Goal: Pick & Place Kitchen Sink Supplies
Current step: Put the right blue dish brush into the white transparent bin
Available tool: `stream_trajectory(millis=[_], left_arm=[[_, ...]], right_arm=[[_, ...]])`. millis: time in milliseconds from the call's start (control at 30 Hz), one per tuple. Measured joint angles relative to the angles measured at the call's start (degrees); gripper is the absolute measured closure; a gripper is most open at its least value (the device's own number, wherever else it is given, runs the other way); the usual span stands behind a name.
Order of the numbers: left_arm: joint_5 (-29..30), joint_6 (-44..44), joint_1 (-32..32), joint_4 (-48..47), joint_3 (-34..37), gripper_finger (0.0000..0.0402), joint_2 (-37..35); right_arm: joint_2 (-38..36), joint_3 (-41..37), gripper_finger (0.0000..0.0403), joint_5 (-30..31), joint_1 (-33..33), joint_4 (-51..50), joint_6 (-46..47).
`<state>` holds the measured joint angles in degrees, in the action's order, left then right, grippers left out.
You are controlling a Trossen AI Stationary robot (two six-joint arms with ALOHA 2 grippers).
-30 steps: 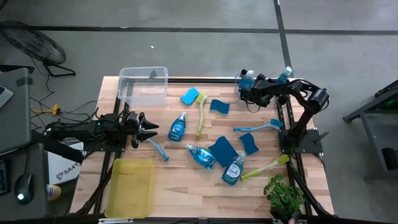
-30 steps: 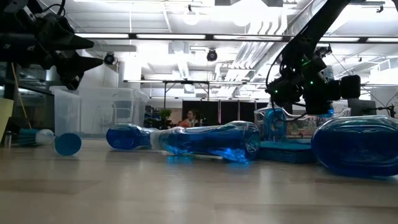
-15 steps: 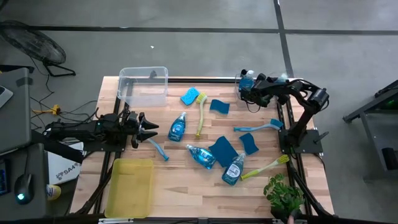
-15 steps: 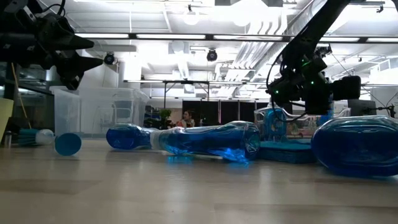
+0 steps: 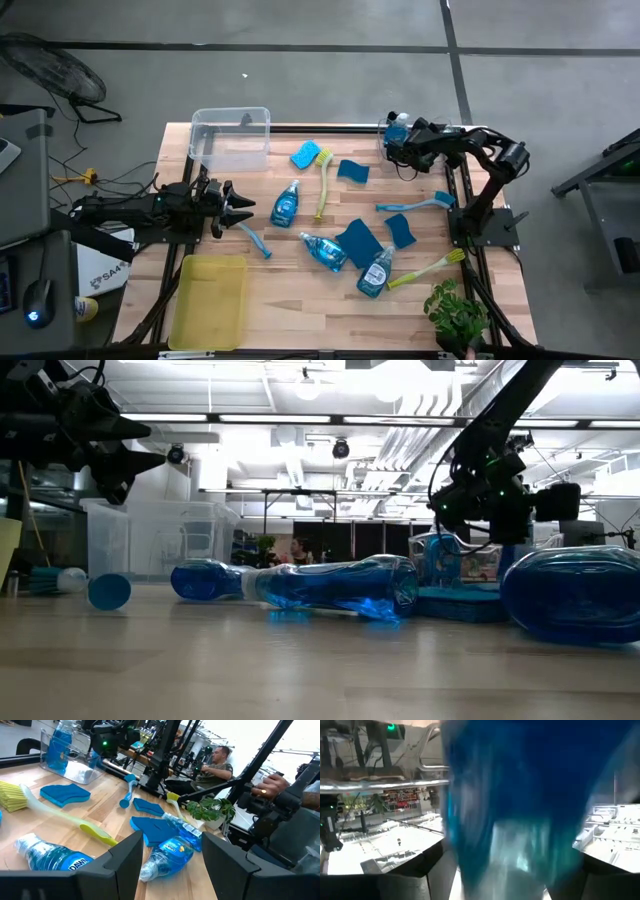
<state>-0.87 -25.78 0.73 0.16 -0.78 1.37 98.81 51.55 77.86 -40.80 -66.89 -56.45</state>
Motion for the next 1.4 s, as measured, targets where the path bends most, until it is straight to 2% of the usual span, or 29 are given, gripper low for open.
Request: stream_trajectory(millis=[467,800,1000,1167,1400], left_arm=[[0.01,0.0,0.0,0.0,0.0,0.0204,0.0],[0.01,0.0,0.0,0.0,0.0,0.0204,0.0],[0.01,0.0,0.0,0.0,0.0,0.0204,0.0],[0.01,0.0,0.0,0.0,0.0,0.0204,0.0],[0.01,0.0,0.0,0.0,0.0,0.0204,0.0]], right_arm=[[-4.28,0.02,0.0163,1.4,0.04,0.06,-0.17],[-12.6,0.09,0.0162,2.16,0.19,0.51,0.01],[-18.36,0.13,0.0166,2.8,2.58,2.71,0.35],[-23.42,0.13,0.0166,2.95,6.02,9.15,0.99],[-30.21,0.15,0.0167,3.01,11.39,24.16,-2.06]])
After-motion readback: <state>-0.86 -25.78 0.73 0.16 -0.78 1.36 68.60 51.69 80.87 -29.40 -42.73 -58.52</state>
